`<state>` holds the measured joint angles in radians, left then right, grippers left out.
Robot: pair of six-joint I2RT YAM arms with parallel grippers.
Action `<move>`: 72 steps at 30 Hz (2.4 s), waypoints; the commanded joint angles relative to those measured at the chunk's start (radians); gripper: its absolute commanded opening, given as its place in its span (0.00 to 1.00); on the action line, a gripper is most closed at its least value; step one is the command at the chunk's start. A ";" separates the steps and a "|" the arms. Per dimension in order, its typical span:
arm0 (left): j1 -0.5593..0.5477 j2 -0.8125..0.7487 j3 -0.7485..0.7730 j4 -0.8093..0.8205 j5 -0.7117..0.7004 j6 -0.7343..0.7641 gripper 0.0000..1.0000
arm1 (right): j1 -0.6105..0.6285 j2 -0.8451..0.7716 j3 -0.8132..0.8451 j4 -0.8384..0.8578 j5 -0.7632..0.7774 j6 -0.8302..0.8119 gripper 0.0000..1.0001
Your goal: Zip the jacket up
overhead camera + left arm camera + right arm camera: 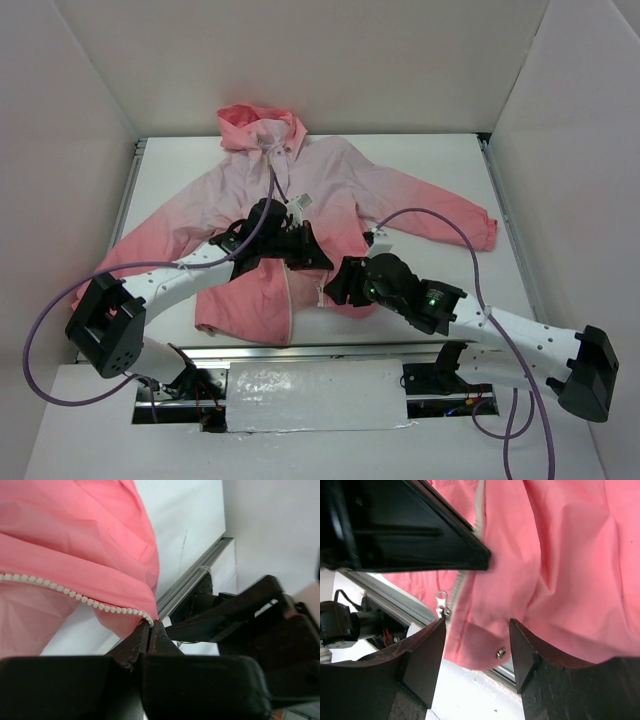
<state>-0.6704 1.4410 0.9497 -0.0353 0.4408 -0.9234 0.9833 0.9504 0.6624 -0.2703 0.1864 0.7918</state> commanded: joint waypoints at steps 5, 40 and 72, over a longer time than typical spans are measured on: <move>-0.023 -0.031 -0.044 0.245 0.116 -0.055 0.00 | 0.005 0.037 -0.012 0.109 -0.036 0.032 0.60; -0.159 -0.334 -0.253 0.235 -0.298 0.000 0.00 | -0.014 -0.273 -0.198 0.243 0.085 0.035 0.47; -0.136 -0.088 -0.011 0.195 -0.068 -0.216 0.00 | 0.107 -0.105 -0.168 0.316 0.039 0.053 0.55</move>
<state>-0.8074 1.3453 0.9089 0.0944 0.3161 -1.1027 1.0939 0.8345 0.5018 -0.0597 0.2588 0.8536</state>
